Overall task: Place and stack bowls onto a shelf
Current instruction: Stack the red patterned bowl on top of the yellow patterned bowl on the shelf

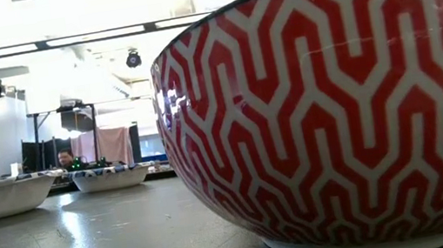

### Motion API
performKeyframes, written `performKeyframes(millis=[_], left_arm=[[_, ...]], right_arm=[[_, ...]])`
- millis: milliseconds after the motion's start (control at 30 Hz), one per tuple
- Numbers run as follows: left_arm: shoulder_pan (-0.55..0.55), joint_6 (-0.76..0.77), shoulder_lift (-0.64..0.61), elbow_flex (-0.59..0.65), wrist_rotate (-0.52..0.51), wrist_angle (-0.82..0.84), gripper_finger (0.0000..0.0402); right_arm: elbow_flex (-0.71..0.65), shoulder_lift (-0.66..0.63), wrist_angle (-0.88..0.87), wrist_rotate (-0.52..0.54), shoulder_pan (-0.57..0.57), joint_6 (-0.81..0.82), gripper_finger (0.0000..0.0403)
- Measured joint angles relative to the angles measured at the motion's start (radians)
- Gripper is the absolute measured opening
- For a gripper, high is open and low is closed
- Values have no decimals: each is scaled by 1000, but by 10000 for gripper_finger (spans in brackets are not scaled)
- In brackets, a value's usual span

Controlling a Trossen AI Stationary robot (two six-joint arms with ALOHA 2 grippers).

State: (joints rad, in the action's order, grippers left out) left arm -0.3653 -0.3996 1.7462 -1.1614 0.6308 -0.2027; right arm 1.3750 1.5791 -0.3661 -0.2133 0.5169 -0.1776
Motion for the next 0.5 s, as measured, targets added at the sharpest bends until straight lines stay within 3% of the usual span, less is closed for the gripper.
performKeyframes(millis=[333, 500], left_arm=[[2, -21, 2, 0, 22, -7, 5], [4, 1, 2, 0, 10, -26, 28]], right_arm=[[0, 13, 40, -47, -7, -76, 111], [0, 15, 34, -67, -9, -91, 77]])
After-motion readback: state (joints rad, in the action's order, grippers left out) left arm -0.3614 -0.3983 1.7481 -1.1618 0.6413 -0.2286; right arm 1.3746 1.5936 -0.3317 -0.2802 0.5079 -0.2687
